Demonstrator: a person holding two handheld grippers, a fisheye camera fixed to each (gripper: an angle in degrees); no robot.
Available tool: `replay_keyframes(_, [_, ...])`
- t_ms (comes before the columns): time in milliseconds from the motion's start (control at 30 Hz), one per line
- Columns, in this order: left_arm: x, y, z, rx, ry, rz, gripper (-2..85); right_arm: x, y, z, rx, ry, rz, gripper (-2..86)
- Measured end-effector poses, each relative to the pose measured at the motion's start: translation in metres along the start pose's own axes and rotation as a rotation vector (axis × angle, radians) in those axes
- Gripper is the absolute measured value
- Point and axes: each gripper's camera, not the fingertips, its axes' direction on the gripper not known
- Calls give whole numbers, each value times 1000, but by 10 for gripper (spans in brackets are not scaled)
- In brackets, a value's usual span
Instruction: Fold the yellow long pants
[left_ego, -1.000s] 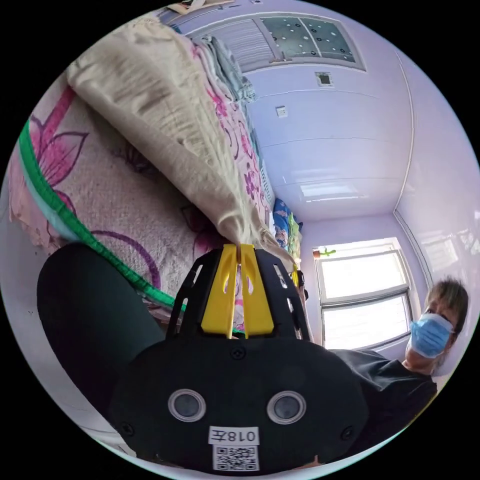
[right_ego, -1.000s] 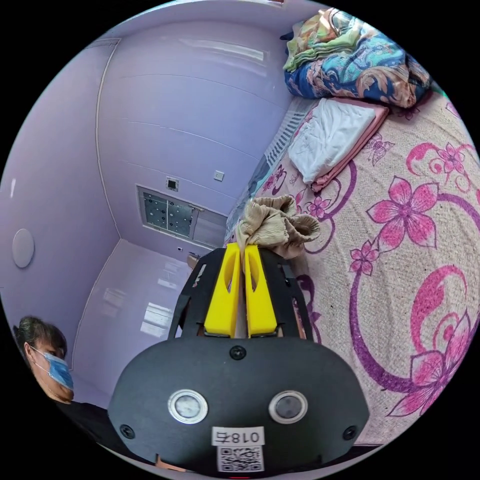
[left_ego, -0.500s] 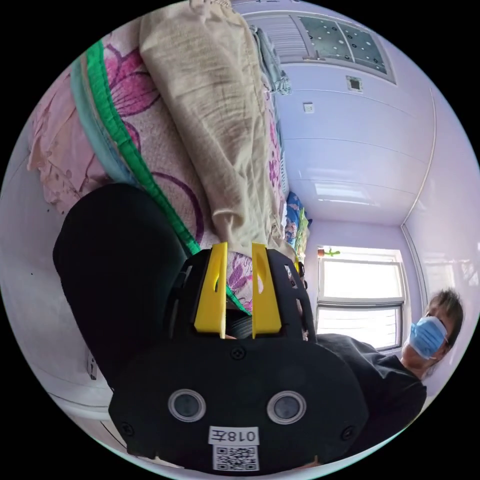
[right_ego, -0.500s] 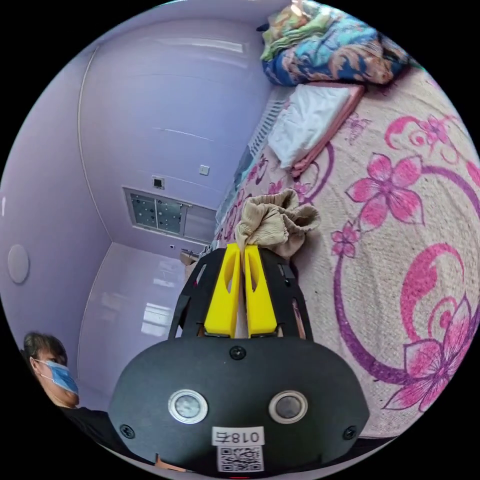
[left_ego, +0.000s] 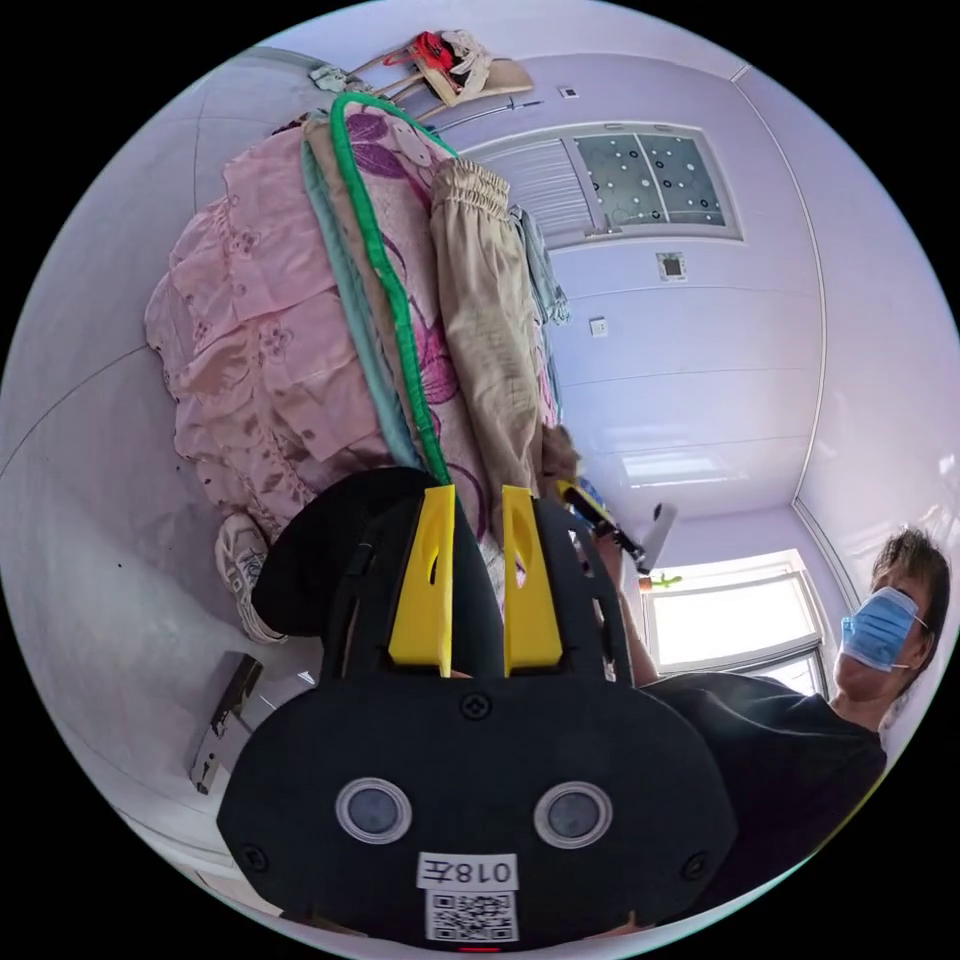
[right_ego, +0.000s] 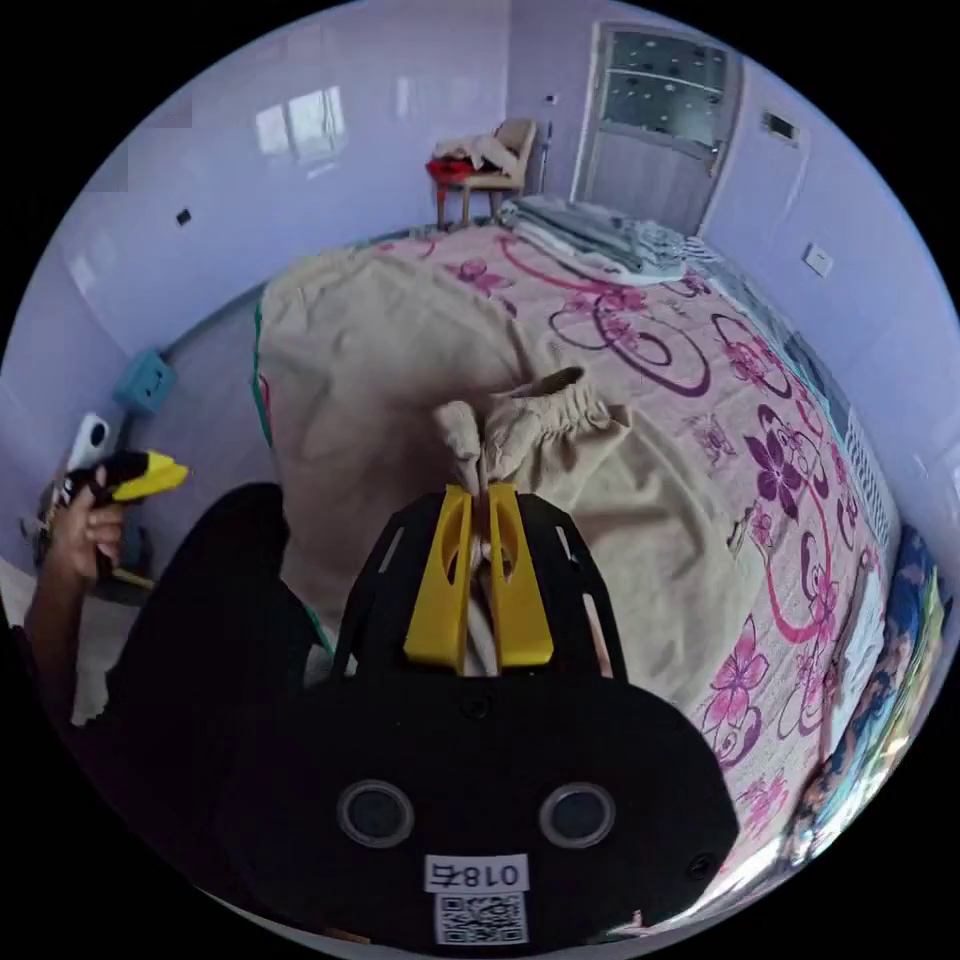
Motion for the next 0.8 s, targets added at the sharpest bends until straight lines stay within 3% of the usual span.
replay_keyframes(100, [-14, 8, 2, 19, 37, -6, 74, -61, -6, 12, -3, 229, -138, 6])
replay_keyframes(300, [-38, 12, 21, 14, 61, 8, 70, -126, -16, -29, 79, 456, -295, 16])
replay_keyframes(467, [-45, -11, 29, 68, 70, 32, 98, -146, -22, -37, -23, 333, -407, 56])
replay_keyframes(800, [-34, -119, -19, 376, 59, 98, 168, -130, -1, -144, 181, 166, -226, 60])
